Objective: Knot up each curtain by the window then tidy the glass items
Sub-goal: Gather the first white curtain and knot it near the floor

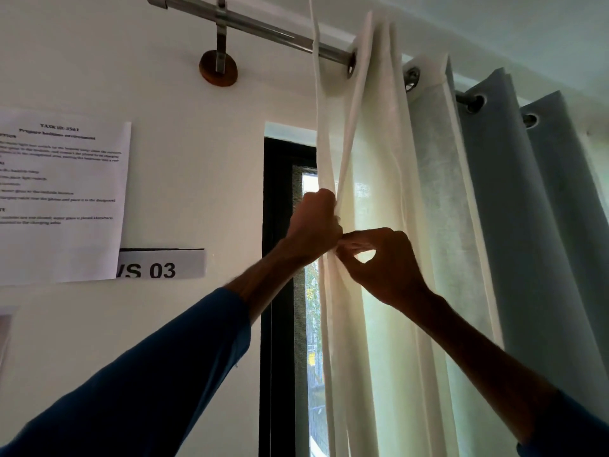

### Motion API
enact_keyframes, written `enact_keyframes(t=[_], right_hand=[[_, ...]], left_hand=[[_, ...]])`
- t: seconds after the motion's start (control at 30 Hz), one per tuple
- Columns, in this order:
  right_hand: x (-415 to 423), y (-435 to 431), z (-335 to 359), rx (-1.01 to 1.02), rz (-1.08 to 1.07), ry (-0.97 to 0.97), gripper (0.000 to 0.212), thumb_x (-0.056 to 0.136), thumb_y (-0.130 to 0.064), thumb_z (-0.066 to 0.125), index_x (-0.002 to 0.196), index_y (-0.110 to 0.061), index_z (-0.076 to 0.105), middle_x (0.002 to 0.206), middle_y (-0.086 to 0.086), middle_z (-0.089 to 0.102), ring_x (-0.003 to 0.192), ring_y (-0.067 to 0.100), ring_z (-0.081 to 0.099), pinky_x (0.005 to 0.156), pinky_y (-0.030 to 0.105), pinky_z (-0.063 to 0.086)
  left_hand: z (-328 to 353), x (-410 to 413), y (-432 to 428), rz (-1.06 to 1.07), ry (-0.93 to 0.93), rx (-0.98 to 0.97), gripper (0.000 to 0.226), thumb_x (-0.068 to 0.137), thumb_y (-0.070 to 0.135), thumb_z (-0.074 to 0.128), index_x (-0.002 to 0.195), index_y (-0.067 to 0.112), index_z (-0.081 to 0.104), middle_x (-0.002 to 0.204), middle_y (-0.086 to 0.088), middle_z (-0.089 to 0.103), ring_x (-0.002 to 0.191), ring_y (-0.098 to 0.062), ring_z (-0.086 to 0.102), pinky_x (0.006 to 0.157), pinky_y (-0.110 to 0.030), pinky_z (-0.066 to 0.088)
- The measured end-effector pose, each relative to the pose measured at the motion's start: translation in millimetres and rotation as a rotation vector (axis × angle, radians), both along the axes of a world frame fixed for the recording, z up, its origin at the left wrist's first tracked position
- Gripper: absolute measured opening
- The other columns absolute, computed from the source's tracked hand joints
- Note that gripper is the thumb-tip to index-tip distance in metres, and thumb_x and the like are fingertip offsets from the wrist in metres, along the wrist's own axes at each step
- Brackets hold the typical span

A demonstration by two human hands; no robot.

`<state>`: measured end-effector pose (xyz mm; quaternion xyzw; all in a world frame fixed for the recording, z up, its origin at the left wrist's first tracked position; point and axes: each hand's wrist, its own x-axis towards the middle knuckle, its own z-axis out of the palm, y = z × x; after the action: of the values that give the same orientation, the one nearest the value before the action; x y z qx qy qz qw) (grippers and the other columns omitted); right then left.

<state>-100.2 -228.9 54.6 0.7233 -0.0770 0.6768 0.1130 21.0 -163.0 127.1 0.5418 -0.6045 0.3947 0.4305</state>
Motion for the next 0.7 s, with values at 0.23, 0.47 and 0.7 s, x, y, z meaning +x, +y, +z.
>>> enact_keyframes(t=[0.23, 0.47, 0.7], right_hand=[[-27, -29, 32, 0.054, -0.25, -0.339, 0.046, 0.085, -0.024, 0.074, 0.128, -0.015, 0.058, 0.125, 0.003, 0.065, 0.11, 0.022, 0.062, 0.089, 0.027, 0.047], [-26, -49, 64, 0.093, -0.386, -0.414, 0.069, 0.083, -0.027, 0.079, 0.139, -0.007, 0.045, 0.137, 0.013, 0.052, 0.123, 0.028, 0.053, 0.091, 0.026, 0.043], [-19, -51, 70, 0.09, -0.375, -0.4, 0.038, 0.09, -0.014, 0.072, 0.125, -0.006, 0.06, 0.117, 0.012, 0.067, 0.108, 0.029, 0.064, 0.09, 0.032, 0.049]], left_hand=[[-12, 31, -6, 0.072, -0.012, -0.086, 0.024, 0.091, -0.001, 0.053, 0.113, 0.009, 0.047, 0.073, -0.009, 0.053, 0.063, -0.028, 0.057, 0.052, -0.039, 0.047], [-20, 56, 7, 0.128, -0.208, -0.135, 0.073, 0.085, -0.014, 0.049, 0.145, 0.025, 0.033, 0.06, 0.004, 0.035, 0.049, -0.014, 0.038, 0.046, -0.036, 0.045], [-8, 76, 17, 0.165, -0.124, -0.1, 0.049, 0.091, -0.002, 0.048, 0.137, 0.014, 0.053, 0.114, -0.011, 0.065, 0.102, -0.033, 0.062, 0.085, -0.043, 0.052]])
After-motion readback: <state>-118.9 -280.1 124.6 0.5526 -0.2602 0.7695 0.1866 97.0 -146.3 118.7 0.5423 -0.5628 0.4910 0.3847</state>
